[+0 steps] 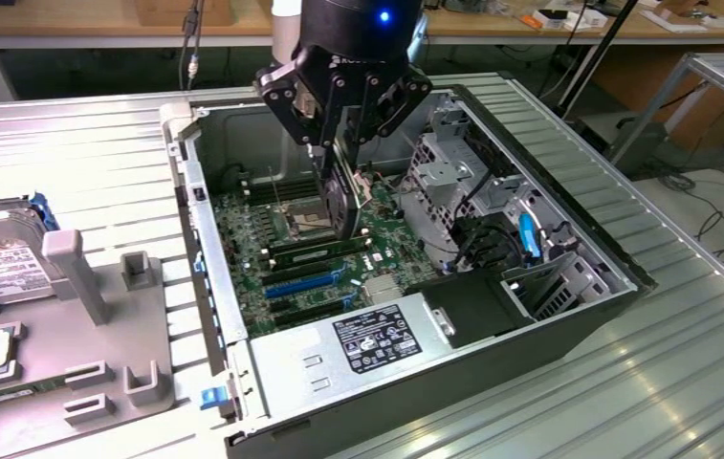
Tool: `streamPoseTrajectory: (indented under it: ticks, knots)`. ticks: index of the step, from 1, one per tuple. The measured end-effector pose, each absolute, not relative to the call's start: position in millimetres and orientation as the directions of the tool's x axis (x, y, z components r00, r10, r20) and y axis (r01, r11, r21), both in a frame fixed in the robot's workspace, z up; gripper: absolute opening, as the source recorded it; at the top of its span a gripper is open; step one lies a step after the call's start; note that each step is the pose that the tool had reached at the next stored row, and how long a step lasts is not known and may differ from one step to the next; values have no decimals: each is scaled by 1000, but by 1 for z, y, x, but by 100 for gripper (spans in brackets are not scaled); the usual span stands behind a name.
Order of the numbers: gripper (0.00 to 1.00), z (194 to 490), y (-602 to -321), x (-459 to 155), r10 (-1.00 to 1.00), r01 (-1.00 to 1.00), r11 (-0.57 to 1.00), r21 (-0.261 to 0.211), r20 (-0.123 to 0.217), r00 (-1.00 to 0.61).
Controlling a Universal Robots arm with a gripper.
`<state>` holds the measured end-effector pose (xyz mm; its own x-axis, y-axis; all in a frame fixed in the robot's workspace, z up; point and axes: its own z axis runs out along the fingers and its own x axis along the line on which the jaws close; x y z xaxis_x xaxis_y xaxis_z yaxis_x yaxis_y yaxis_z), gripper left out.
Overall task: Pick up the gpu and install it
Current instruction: 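Insert the gpu into the slot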
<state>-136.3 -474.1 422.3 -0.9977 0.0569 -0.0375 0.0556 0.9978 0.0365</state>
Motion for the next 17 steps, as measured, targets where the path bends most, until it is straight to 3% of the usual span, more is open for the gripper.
streamPoseTrajectory:
  ticks: [17]
  knots:
    - [27,422,-474,-136,-28,-29,999,36,-38,-999]
